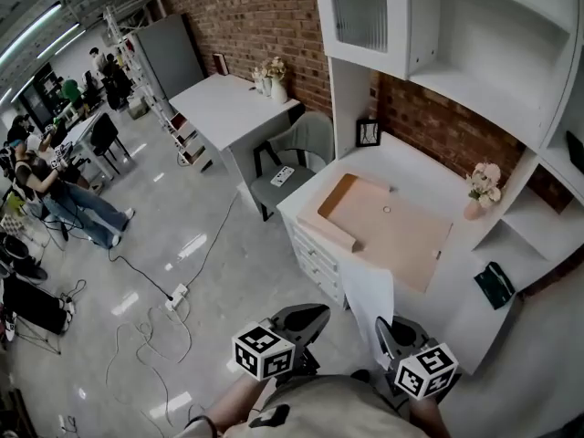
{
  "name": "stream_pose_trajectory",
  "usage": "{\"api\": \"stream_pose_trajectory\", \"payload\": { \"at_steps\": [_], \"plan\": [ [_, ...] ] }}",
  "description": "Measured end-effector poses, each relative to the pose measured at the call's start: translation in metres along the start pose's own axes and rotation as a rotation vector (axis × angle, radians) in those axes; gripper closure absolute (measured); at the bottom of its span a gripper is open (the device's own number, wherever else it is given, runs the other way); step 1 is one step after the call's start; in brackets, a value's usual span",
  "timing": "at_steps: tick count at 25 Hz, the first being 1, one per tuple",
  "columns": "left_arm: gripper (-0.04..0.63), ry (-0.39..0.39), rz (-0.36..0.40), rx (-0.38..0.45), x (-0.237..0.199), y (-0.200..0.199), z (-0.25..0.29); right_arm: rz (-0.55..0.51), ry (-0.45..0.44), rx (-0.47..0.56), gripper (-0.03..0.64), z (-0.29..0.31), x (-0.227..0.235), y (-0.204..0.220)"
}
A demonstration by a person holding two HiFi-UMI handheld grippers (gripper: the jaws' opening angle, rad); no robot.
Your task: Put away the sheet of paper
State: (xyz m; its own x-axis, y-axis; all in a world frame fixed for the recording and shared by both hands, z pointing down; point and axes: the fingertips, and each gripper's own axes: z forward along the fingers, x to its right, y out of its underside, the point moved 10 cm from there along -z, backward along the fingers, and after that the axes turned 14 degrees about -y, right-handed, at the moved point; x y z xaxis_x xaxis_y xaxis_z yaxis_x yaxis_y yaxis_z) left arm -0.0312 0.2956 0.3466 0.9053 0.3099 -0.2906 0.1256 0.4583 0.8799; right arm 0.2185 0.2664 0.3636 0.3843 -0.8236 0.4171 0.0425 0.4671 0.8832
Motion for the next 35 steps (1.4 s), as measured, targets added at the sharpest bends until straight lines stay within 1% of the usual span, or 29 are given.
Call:
{"api": "stream_pose_trajectory", "payload": {
  "at_steps": [2,4,7,9,11,13,15,20,25,28,31,33,35],
  "plan": [
    [0.574,-0.048,-0.016,0.026,0.004,-0.001,-0.002,-0.021,-0.034,-0.021,0.589,0.001,0.007,-0.006],
    [0.575,-0.116,-0.032,0.053,0.006,-0.001,-0.004,-0.043,-0.067,-0.032,0.591,0.002,0.014,-0.012],
    [0.581,-0.272,-0.028,0.122,0.008,-0.001,-0.011,-0.091,-0.121,-0.038,0.591,0.006,0.026,-0.021],
    [0.581,-0.354,-0.019,0.163,0.012,0.001,-0.015,-0.118,-0.148,-0.042,0.591,0.007,0.033,-0.026],
    [0.581,-0.402,-0.028,0.176,0.016,0.002,-0.015,-0.129,-0.171,-0.044,0.591,0.004,0.039,-0.029],
    [0.581,-0.422,-0.045,0.174,0.023,0.004,-0.011,-0.123,-0.182,-0.047,0.591,-0.001,0.048,-0.029],
    [0.581,-0.415,-0.049,0.167,0.032,0.005,-0.004,-0.105,-0.175,-0.050,0.590,-0.007,0.058,-0.027],
    [0.580,-0.312,-0.031,0.174,0.045,0.000,0.015,-0.072,-0.158,-0.031,0.591,-0.016,0.075,-0.024],
    [0.580,-0.238,-0.021,0.168,0.047,-0.005,0.033,-0.048,-0.126,-0.017,0.590,-0.029,0.082,-0.020],
    [0.580,-0.184,-0.019,0.181,0.040,-0.012,0.043,-0.054,-0.080,0.001,0.591,-0.031,0.087,-0.024],
    [0.580,-0.139,0.006,0.188,0.028,-0.028,0.054,-0.029,-0.028,0.026,0.591,-0.033,0.087,-0.031],
    [0.580,-0.123,0.022,0.194,0.016,-0.039,0.061,0.002,-0.005,0.025,0.591,-0.030,0.088,-0.033],
    [0.580,-0.123,0.023,0.195,0.002,-0.044,0.065,0.019,0.015,0.002,0.591,-0.025,0.086,-0.033]
  ]
}}
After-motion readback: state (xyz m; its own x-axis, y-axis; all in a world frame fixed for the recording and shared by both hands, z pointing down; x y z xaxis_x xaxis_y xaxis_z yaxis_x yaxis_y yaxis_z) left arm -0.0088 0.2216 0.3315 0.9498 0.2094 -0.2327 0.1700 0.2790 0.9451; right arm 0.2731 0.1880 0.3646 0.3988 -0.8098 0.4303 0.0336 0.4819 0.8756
